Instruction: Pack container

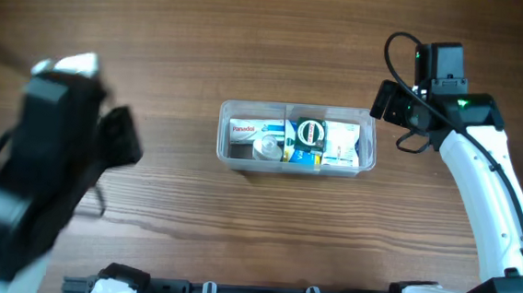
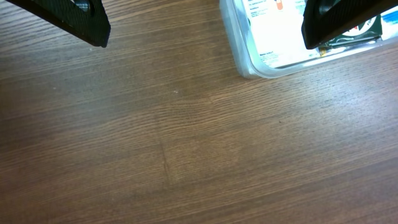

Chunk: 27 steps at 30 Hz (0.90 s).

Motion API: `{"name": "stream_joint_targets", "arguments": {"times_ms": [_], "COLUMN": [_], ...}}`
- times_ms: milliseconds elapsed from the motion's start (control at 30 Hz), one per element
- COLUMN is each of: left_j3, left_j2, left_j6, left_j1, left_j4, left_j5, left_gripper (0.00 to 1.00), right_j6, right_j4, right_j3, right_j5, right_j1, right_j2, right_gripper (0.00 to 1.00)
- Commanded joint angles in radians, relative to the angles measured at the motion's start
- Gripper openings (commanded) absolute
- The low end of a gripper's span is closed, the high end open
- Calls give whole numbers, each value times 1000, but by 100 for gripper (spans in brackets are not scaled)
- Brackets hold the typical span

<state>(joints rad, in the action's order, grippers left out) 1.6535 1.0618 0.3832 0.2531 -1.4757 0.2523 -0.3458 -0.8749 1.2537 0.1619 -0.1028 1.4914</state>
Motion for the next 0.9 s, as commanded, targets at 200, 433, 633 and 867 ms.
{"name": "stream_joint_targets", "arguments": {"times_ms": [200, 433, 633, 867], "left_j3": [-222, -525, -736, -741], "left_j2": [-379, -646, -743, -735], "left_j6": [147, 232, 232, 227], "left_j1": [-9, -9, -9, -9], "left_j4": [-35, 125, 255, 314], "left_j5": [32, -18, -181, -383], "left_gripper": [100, 100, 100, 100], "right_j6": [5, 5, 5, 5], "right_j4": [3, 3, 3, 3], "right_j3": [10, 10, 10, 10], "right_j5": [14, 14, 14, 14], "right_j1": [4, 4, 4, 4], "right_j2": [11, 11, 11, 11], "right_gripper": [100, 100, 100, 100]}}
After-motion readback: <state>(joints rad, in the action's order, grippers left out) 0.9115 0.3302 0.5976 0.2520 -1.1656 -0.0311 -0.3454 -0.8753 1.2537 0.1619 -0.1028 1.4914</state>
